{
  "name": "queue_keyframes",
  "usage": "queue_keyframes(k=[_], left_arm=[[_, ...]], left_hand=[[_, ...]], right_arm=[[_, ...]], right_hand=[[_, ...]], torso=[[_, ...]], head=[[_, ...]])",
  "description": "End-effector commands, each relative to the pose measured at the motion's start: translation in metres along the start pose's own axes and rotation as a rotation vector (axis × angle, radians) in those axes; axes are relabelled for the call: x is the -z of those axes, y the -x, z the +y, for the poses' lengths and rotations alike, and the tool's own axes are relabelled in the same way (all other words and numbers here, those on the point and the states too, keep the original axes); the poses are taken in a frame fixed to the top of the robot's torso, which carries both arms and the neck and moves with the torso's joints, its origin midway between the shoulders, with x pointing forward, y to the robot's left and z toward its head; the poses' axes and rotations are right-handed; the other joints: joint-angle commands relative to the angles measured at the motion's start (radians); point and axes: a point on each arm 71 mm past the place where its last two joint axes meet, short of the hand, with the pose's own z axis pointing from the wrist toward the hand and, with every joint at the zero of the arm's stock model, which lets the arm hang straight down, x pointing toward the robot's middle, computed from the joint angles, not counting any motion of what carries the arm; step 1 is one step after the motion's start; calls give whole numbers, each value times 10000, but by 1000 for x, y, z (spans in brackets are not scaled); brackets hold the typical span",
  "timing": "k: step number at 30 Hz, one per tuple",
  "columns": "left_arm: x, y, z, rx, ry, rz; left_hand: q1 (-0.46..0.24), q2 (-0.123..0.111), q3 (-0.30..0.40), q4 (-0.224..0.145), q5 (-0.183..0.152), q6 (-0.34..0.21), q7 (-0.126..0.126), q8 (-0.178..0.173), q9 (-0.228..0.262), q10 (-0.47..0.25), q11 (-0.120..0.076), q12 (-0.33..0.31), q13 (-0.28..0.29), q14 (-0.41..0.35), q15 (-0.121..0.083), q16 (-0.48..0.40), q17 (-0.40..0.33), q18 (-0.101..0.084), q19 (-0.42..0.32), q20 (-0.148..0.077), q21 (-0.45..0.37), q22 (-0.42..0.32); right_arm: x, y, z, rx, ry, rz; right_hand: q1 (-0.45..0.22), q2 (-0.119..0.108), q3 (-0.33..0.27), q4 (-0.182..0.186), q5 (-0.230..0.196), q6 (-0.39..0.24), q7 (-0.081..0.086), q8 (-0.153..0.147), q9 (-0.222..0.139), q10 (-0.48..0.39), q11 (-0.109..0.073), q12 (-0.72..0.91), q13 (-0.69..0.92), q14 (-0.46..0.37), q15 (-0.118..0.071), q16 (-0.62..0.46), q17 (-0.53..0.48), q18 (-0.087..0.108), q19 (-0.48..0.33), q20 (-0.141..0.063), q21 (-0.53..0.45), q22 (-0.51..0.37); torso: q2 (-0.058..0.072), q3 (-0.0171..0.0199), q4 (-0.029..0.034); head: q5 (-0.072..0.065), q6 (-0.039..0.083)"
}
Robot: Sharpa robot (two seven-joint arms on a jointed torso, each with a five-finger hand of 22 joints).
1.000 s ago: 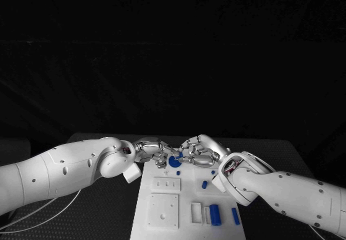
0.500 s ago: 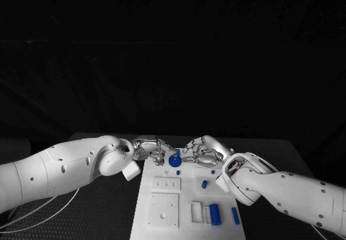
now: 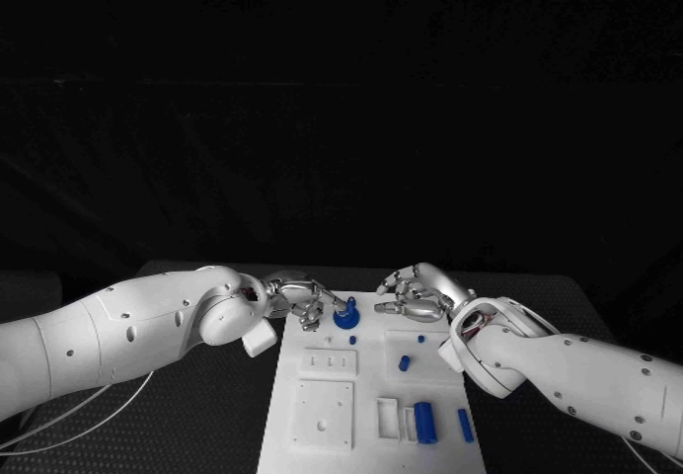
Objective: Assemble the parts on the task board
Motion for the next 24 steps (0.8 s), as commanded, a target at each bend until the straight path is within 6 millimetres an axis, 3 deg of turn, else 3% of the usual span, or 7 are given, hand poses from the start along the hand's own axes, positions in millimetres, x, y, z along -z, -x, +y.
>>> queue_keyframes(k=[1, 6, 10, 17, 24], left_arm=[[-2, 3, 7, -1245, 1655, -621], [-7, -1, 3, -2499, 2411, -672], [-14, -9, -2, -3664, 2974, -543], [-23, -25, -2, -4810, 3480, -213], [-30, -33, 3, -5647, 3918, -315]], left_hand=[[-291, 100, -50, -53, 148, 1049, -325, 668, 808, 90, -37, 12, -24, 202, -292, 46, -24, -101, 119, -1183, 48, 99], [-473, 99, -53, -78, 552, 1172, -388, 782, 952, 155, -99, -10, -50, 258, -346, 38, -48, -90, 161, -1213, 42, 89], [-644, 87, -35, -103, 1196, 1427, -497, 948, 1126, 287, -201, 8, -56, 373, -412, 78, -53, -77, 226, -1251, 71, 97], [-787, 74, 10, -123, 2069, 1719, -625, 1173, 1413, 497, -315, 97, -22, 552, -472, 158, -47, -52, 330, -1302, 150, 124], [-898, 132, 50, -129, 2368, 1821, -694, 1318, 1659, 567, -385, 316, 108, 639, -478, 244, -21, -38, 388, -1333, 222, 148]], right_arm=[[-6, 17, -11, -103, -215, -544], [-17, 43, -23, 116, -505, -1104], [-23, 58, -28, 327, -628, -1388], [-29, 63, -34, 446, -757, -1495], [-32, 62, -35, 477, -782, -1509]], right_hand=[[118, -32, -30, 36, 63, -82, 5, -69, -6, -80, 5, -20, -24, -66, 8, -53, -24, 153, -90, 26, -46, 171], [169, -57, -16, 73, 171, -97, 17, -72, 1, -119, 20, -12, -58, -106, 25, -67, -57, 153, -141, 57, -75, 179], [226, -62, -1, 94, 355, -119, 32, -77, 8, -183, 36, -12, -103, -170, 42, -89, -96, 153, -209, 96, -109, 188], [260, -54, -6, 120, 550, -128, 40, -75, 18, -213, 45, 13, -142, -199, 51, -80, -125, 153, -237, 124, -117, 198], [277, -41, -11, 134, 688, -132, 42, -73, 24, -229, 47, 33, -170, -211, 54, -67, -143, 153, -247, 135, -116, 203]], torso=[[-17, 20, -35], [-48, 47, -25], [-88, 76, -47], [-134, 135, -65], [-202, 201, -41]], head=[[11, -35], [38, -86], [78, -189], [147, -327], [222, -513]])
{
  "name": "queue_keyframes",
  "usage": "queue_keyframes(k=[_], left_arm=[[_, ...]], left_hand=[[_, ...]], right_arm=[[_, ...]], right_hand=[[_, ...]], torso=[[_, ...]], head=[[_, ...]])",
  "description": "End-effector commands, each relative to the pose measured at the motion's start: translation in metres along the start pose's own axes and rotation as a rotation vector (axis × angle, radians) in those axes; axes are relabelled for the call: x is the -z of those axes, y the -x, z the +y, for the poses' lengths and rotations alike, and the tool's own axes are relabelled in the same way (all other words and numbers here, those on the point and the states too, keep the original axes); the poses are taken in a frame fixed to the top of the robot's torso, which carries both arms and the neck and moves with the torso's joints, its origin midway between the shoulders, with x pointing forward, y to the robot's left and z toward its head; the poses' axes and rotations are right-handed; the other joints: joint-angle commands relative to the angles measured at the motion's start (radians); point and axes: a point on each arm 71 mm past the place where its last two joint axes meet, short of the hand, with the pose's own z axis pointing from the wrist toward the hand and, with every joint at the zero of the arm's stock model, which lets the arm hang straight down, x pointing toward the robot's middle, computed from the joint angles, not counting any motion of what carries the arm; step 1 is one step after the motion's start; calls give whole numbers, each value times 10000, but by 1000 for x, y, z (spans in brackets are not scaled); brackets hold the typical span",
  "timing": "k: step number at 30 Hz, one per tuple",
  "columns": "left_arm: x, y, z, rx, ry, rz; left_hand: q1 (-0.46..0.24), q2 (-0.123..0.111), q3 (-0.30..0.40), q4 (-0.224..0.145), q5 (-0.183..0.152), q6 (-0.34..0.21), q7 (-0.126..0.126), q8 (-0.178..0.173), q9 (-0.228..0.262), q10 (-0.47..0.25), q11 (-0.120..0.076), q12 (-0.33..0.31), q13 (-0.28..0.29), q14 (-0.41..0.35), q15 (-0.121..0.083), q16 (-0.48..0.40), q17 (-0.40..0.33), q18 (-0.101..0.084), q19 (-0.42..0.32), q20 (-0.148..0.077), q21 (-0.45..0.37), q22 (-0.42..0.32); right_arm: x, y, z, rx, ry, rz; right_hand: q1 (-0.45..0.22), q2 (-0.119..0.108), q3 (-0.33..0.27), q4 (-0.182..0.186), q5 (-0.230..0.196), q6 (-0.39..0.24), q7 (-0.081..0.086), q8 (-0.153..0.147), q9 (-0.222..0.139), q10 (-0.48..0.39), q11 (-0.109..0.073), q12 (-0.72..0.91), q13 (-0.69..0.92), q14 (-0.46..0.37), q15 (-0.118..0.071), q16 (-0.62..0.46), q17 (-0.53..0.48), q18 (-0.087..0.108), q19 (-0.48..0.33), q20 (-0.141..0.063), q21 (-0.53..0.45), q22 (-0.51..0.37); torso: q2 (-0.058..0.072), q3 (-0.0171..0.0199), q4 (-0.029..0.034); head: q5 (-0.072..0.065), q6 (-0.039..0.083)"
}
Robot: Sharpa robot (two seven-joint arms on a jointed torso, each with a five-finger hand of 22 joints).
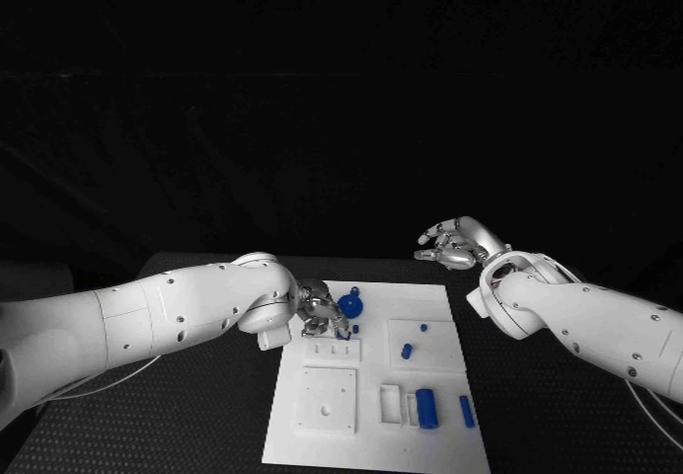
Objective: Assemble the parts on the task board
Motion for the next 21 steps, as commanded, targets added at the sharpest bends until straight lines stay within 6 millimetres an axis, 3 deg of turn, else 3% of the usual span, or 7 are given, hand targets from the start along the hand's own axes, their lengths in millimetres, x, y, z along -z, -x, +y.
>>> queue_keyframes(k=[1, 8, 21], left_arm=[[-2, -3, 3, -841, 578, -133], [-4, -4, 0, -842, 442, -497], [-14, -7, 0, -830, 436, -1250]], left_hand=[[-14, 123, 82, 9, 79, 1820, -702, 1323, 706, 55, -48, 89, 47, 379, -294, 58, 23, -36, 91, -1248, 63, 146], [-139, 131, 110, 15, 176, 1927, -758, 1537, 884, 79, -90, 351, 194, 452, -287, 159, 58, -25, 131, -1268, 143, 164], [-38, -104, 208, 33, 7, 2233, -868, 2012, 1176, 129, -141, 806, 377, 646, -244, 294, 77, 21, 273, -1319, 291, 156]], right_arm=[[-1, 0, 1, -24, 133, 76], [-2, -1, 1, -22, 137, 110], [-2, -2, 2, -31, 152, 169]], right_hand=[[105, 24, -12, 78, 88, -34, 48, -37, 14, -88, 13, 36, -23, -75, -11, -17, -14, 125, -77, 24, -35, 199], [123, 34, -22, 86, 334, -39, 51, -35, 24, -109, 16, 67, -64, -90, -7, 4, -41, 125, -90, 34, -31, 203], [117, 46, -36, 110, 646, -48, 55, -35, 34, -136, 20, 110, -121, -110, -3, 35, -80, 125, -102, 44, -23, 204]], torso=[[-49, 48, 20], [-77, 71, 40], [-42, 29, 37]], head=[[36, -125], [80, -202], [106, -232]])
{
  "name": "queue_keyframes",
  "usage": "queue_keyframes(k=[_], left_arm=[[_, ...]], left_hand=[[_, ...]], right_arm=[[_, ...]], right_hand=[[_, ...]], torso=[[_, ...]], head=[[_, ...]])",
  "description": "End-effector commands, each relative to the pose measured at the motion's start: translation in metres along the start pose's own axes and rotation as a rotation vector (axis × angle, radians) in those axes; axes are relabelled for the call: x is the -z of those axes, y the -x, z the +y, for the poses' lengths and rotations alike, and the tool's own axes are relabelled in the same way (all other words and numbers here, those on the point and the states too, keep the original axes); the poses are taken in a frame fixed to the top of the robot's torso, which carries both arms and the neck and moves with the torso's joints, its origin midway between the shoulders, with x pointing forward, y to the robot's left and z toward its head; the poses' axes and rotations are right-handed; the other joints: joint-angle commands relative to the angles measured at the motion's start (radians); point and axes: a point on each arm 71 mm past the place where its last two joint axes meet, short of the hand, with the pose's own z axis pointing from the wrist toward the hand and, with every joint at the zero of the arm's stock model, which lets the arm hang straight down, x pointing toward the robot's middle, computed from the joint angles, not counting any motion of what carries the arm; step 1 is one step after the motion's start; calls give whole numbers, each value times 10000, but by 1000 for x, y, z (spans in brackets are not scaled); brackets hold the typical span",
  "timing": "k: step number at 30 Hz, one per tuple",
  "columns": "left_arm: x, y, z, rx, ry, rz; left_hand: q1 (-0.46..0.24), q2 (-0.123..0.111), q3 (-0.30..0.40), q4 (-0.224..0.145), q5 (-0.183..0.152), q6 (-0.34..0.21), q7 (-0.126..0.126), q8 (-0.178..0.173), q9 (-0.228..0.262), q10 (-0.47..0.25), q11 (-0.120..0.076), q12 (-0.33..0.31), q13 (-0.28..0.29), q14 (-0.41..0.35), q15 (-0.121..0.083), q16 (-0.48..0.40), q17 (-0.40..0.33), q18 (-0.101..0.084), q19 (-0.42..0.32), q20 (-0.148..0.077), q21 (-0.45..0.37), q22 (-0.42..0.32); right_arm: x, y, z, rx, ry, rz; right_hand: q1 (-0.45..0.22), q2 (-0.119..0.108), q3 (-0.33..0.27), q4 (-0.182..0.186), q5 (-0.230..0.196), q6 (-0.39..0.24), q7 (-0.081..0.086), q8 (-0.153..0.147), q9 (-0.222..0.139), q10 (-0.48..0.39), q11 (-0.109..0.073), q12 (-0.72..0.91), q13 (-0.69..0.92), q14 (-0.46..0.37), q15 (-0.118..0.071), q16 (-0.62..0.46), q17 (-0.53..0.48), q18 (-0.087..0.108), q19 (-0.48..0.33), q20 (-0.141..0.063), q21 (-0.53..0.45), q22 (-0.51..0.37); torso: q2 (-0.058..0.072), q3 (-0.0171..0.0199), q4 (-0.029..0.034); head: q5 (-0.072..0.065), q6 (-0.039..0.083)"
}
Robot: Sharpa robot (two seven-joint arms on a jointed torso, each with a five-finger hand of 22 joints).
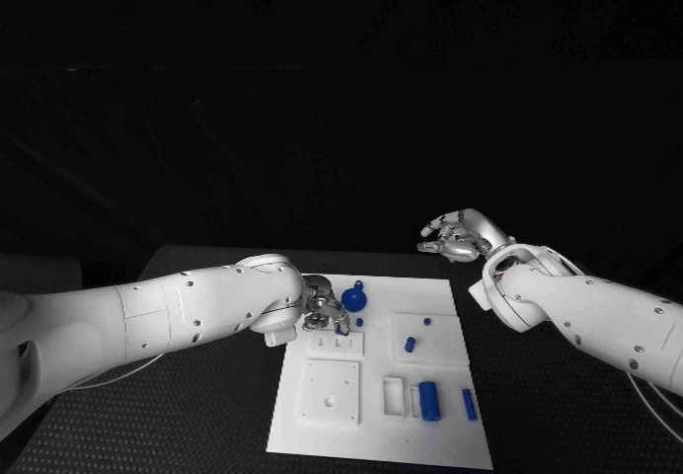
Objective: Assemble the parts on the task board
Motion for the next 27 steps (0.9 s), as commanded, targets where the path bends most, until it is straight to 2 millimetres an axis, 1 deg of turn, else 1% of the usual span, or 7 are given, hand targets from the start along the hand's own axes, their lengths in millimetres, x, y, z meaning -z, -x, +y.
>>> queue_keyframes(k=[1, 10, 15, 22, 23, 24, 27], left_arm=[[-2, 3, -2, -146, -68, -566], [-8, -3, -2, -352, 62, -407], [-9, -6, -1, -465, 153, -195], [-10, -8, 0, -641, 279, 159], [-11, -8, 0, -678, 291, 211], [-11, -8, 1, -665, 319, 204], [-12, -10, 1, -724, 380, 348]], left_hand=[[158, -31, 110, 78, -27, 2226, -895, 2008, 896, 11, -93, 119, 34, 332, -230, 78, 14, 24, 83, -1265, 66, 158], [110, 48, 106, 104, -220, 2314, -958, 2251, 992, 10, -138, 403, 116, 425, -186, 171, 41, 29, 134, -1266, 115, 144], [22, 147, 166, 90, 102, 2297, -981, 2374, 1020, -35, -161, 553, 135, 440, -166, 215, 58, 32, 131, -1264, 141, 146], [-73, 215, 281, 88, 473, 2293, -1002, 2497, 1033, -67, -179, 697, 141, 447, -148, 253, 73, 39, 122, -1263, 180, 153], [-49, 84, 794, 164, -172, 2286, -1014, 2540, 1020, -92, -188, 754, 136, 439, -140, 247, 68, 44, 93, -1257, 142, 127], [-321, 12, 1360, 213, -394, 2289, -1012, 2608, 982, -106, -186, 834, 108, 463, -124, 248, 60, 24, 155, -1241, 172, 123], [-524, 72, 1508, 171, -373, 2286, -1016, 2660, 964, -106, -184, 883, 84, 478, -118, 250, 55, 27, 179, -1244, 191, 123]], right_arm=[[0, -2, 2, -21, 129, 164], [0, -3, 3, -28, 138, 192], [-1, -3, 3, -28, 137, 201], [-1, -3, 3, -29, 140, 213], [-1, -3, 3, -32, 146, 221], [-1, -3, 3, -32, 146, 221], [-1, -3, 3, -32, 141, 229]], right_hand=[[79, 7, 17, 57, 105, -29, 75, -35, 15, -67, 21, 70, -24, -73, 31, 35, -20, 74, -68, 7, -25, 208], [81, 22, 19, 68, 539, -34, 78, -34, 25, -88, 24, 116, -84, -89, 34, 69, -60, 74, -78, 12, -11, 210], [88, 31, 23, 60, 790, -35, 79, -33, 31, -97, 24, 142, -116, -97, 34, 87, -81, 74, -82, 12, 1, 212], [82, 34, 19, 57, 892, -34, 79, -32, 34, -103, 25, 154, -134, -102, 35, 97, -93, 74, -86, 14, 7, 212], [81, 34, 18, 58, 907, -34, 79, -32, 35, -104, 25, 156, -136, -103, 35, 98, -95, 74, -86, 15, 8, 212], [79, 36, 18, 57, 944, -36, 79, -33, 35, -106, 25, 160, -142, -104, 35, 101, -98, 74, -87, 15, 9, 212], [73, 39, 15, 59, 977, -36, 79, -33, 37, -108, 26, 165, -148, -105, 36, 105, -102, 74, -88, 16, 11, 212]], torso=[[12, -14, -1], [6, -5, 6], [0, 18, 58], [2, 19, 54], [1, 21, 55], [3, 20, 54], [4, 20, 53]], head=[[-5, -35], [16, -105], [-26, -144], [-2, -187], [3, -195], [3, -190], [0, -191]])
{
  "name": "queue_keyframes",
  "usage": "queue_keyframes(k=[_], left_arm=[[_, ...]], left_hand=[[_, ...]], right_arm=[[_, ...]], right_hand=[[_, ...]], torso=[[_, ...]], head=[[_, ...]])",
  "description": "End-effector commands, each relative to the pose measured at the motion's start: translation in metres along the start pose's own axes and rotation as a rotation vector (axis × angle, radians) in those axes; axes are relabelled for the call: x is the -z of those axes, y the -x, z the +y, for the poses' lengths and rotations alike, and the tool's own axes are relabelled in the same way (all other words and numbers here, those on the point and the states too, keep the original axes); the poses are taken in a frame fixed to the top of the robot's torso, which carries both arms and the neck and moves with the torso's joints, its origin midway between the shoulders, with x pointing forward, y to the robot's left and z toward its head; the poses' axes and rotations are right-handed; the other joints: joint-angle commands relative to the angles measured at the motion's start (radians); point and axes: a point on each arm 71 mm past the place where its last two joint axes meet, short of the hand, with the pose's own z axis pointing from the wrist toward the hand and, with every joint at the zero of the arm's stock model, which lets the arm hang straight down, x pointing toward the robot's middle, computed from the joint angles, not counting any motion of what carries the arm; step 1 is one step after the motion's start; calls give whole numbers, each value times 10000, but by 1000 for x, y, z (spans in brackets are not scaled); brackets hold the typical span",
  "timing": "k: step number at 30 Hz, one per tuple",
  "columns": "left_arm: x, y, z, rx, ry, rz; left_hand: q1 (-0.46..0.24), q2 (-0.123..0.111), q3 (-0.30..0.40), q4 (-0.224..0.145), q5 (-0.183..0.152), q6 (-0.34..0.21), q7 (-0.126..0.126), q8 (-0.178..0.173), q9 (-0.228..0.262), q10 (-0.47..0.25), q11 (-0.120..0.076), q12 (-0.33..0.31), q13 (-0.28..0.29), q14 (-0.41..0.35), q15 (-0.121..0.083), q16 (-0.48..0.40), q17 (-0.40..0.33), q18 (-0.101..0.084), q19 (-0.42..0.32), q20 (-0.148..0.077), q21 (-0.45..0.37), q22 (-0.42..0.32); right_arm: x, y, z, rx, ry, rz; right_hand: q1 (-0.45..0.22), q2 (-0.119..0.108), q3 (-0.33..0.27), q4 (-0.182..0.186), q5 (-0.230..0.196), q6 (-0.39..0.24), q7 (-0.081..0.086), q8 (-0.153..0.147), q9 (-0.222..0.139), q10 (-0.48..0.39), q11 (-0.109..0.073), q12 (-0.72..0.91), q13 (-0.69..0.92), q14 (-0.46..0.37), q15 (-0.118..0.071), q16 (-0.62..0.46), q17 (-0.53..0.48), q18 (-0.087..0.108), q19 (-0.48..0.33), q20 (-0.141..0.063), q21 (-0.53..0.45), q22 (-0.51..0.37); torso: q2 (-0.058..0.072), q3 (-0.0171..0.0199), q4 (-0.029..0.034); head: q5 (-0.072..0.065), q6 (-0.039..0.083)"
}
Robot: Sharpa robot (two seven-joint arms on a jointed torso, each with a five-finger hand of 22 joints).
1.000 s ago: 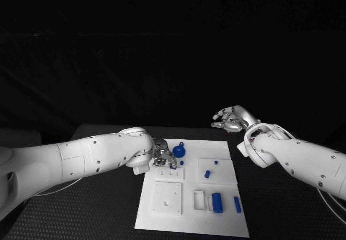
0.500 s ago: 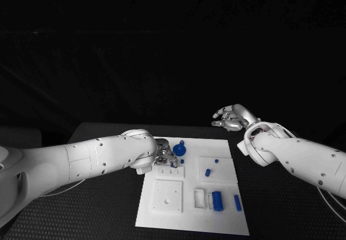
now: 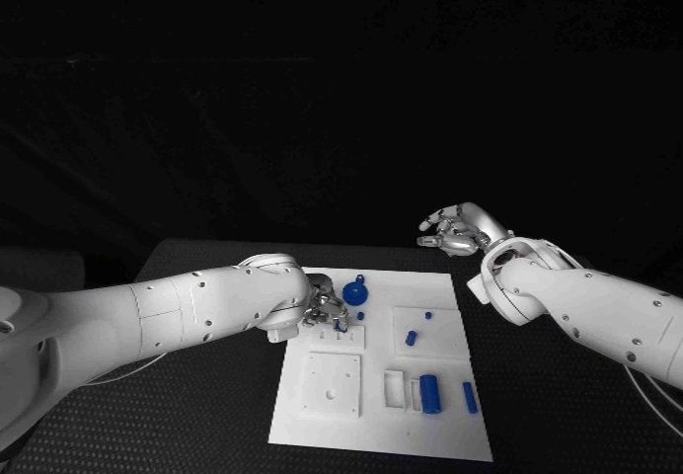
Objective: Assemble the parts on the task board
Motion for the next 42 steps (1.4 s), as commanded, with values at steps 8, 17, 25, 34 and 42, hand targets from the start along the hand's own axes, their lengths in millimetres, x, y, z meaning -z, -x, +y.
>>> queue_keyframes(k=[8, 17, 25, 34, 42], left_arm=[[-4, -8, 3, -436, 224, 547], [-4, -8, 6, -283, 283, 325], [-4, -8, 6, -266, 235, 308], [-4, -8, 7, -333, 256, 288], [-6, -8, 7, -282, 226, 202]], left_hand=[[-360, -3, 1133, 434, -100, 2211, -1002, 2670, 806, -128, -88, 72, -55, 102, -65, 36, -15, 35, 106, -1232, 72, 123], [-458, -197, 1273, 619, -931, 2008, -937, 2658, 713, -168, -23, -19, -236, -2, -107, -107, -98, 55, 81, -1247, 37, 96], [-389, -860, 1206, 1074, -1882, 1852, -872, 2600, 573, -168, 41, -207, -479, -76, -147, -251, -202, 53, 41, -1252, -36, 57], [-327, -1313, 1032, 1305, -2496, 1871, -879, 2636, 514, -130, 43, -216, -554, -64, -139, -249, -221, 56, 35, -1264, -51, 56], [-276, -1020, 433, 1021, -2017, 1910, -895, 2719, 506, -130, 40, -147, -556, -63, -101, -195, -202, 52, -1, -1264, -23, 84]], right_arm=[[0, -1, 1, -8, 99, 141], [0, -1, 1, -6, 93, 148], [0, -1, 1, -10, 92, 171], [0, -2, 1, -10, 88, 197], [-1, -2, 2, -13, 98, 207]], right_hand=[[67, 42, -15, 31, 108, -4, 45, -31, 11, -77, -10, 53, -26, -84, 10, 67, -23, 134, -88, 13, 14, 212], [62, 49, -15, 36, 133, -1, 45, -30, 13, -78, -10, 56, -31, -86, 10, 69, -26, 134, -88, 14, 16, 212], [56, 57, -15, 42, 151, 2, 45, -28, 14, -80, -10, 59, -36, -87, 10, 72, -29, 134, -88, 15, 18, 212], [52, 68, -12, 48, 169, 3, 44, -28, 15, -81, -11, 63, -41, -88, 10, 74, -33, 134, -89, 15, 20, 212], [44, 79, -11, 57, 188, 3, 44, -27, 16, -83, -11, 66, -48, -90, 10, 76, -37, 134, -90, 16, 21, 211]], torso=[[3, -8, 0], [1, -13, 5], [3, -10, 3], [8, -4, 4], [3, -10, -2]], head=[[3, -40], [-2, -51], [-10, -66], [5, -66], [12, -59]])
